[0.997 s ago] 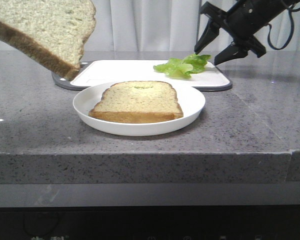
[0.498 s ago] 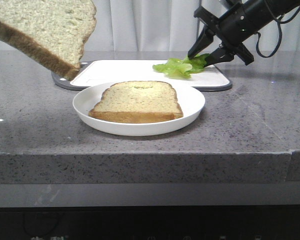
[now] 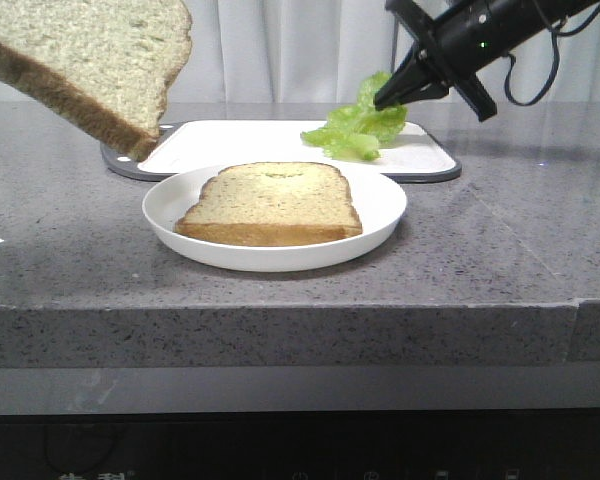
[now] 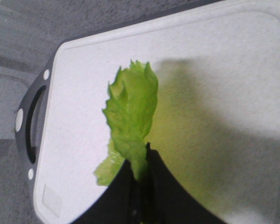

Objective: Left arm grabs bread, right arm adds lettuce
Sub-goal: 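Carry the lettuce over the plate and release it onto the bottom slice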

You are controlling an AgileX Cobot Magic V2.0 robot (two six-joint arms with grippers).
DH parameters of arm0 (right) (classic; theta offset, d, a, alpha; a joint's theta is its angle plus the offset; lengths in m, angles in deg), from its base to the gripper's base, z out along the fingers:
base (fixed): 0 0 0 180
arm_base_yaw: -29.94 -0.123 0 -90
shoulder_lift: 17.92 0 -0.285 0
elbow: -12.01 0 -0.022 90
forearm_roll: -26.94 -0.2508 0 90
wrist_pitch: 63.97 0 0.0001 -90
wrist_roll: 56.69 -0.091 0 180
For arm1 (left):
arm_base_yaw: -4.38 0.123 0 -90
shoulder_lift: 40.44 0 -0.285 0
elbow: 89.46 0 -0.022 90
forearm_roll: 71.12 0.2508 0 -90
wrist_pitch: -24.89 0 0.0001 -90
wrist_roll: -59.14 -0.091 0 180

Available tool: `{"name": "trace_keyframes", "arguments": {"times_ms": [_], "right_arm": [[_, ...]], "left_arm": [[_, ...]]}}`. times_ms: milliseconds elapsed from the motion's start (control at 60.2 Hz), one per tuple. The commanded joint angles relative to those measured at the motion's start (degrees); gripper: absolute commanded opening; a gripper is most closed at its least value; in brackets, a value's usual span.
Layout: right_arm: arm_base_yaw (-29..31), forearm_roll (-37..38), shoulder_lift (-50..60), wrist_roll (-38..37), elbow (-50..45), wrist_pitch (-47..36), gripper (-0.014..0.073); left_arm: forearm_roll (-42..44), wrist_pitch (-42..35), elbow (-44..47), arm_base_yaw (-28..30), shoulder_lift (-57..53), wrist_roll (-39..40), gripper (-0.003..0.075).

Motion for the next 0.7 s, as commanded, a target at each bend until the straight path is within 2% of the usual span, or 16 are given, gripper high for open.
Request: {"name": "trace_keyframes", "arguments": {"times_ms": [0,166,299,382,681], "right_arm": [[0.29,-3.88,7.57,1.92,1.88,3.21,-0.0118],[0.29,-4.57,13.9,4.36,0.11,6.95,-0.0118],[0.29,-6.28,20.66,7.13,-6.04,6.62,-0.0118],[0.18,-10.22,24.48,10.52,-11.17,6.62,-0.0118],[0.18,-31.41,36.65,27.52,-33.81,7.9,-0.0118]], "left_arm": [[-2.97,-2.37,-1.46,0.13,-1.19,0.0,-0.002],[-2.97,-2.37,-1.46,0.13,-1.19,0.0,-0.002],[-2.97,-2.37,-1.46,0.13,-1.19,0.0,-0.002],[-2.97,-2.37,-1.46,0.13,-1.19,0.0,-0.002],[-2.97,-2.37,-1.46,0.13,-1.19,0.0,-0.002]]}}
